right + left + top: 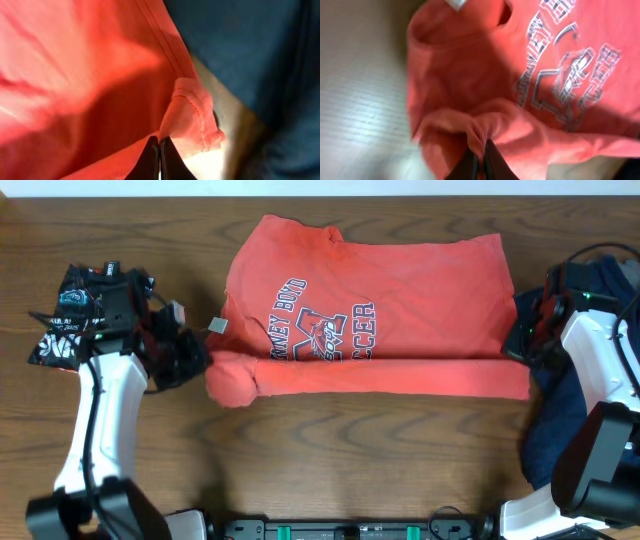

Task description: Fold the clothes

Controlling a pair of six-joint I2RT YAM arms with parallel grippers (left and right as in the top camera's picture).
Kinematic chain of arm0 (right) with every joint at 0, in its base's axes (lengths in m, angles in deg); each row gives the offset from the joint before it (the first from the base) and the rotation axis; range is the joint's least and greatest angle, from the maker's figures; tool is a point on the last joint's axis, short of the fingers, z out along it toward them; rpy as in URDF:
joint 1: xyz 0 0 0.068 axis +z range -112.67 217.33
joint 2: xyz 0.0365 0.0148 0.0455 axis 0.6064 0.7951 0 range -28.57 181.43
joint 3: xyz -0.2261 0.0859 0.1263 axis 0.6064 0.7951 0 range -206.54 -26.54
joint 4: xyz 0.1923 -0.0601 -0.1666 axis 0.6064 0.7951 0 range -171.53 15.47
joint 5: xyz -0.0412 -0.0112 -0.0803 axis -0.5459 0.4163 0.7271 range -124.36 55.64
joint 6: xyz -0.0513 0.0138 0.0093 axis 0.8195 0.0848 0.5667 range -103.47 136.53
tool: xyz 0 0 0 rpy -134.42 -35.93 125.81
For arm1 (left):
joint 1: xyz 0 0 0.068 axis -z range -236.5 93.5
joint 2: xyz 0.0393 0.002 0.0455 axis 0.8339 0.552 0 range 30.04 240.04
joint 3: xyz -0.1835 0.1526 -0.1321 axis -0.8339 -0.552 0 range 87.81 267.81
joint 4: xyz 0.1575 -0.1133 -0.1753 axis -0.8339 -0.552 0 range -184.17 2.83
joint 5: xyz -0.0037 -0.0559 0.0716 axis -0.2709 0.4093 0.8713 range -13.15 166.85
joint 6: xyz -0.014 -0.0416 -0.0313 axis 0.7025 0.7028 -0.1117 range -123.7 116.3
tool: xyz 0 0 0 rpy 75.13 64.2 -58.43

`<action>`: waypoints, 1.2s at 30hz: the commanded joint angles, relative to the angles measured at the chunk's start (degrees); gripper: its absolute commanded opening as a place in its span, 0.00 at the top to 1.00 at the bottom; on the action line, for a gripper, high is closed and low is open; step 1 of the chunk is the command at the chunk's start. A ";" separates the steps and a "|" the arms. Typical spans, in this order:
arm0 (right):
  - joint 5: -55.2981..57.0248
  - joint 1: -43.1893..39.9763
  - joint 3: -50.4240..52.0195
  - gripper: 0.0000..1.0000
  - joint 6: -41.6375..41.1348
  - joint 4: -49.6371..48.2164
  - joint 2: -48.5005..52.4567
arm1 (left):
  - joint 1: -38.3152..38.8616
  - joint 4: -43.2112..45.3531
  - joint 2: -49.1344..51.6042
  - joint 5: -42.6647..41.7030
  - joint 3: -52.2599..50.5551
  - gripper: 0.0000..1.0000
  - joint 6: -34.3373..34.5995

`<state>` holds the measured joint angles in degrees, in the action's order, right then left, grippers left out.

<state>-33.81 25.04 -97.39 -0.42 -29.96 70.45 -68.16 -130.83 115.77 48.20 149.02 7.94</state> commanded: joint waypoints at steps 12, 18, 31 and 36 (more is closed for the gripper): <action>-2.54 0.50 -0.22 0.99 -0.81 -10.10 1.77 | 0.61 18.53 13.42 -8.37 -0.02 0.94 6.71; -2.56 0.52 -0.22 0.62 -0.81 -11.76 1.79 | 1.20 19.69 13.81 -11.02 0.42 0.42 6.67; -2.49 1.84 4.33 0.71 1.36 -7.26 1.81 | 3.34 10.97 13.73 -11.34 0.87 0.25 1.92; -2.49 2.05 9.90 0.71 1.33 -11.82 1.81 | 7.50 10.54 13.94 -2.73 0.87 0.23 1.92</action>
<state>-36.34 26.50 -89.80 0.13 -40.47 71.89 -62.30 -120.16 129.37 38.65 149.04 11.28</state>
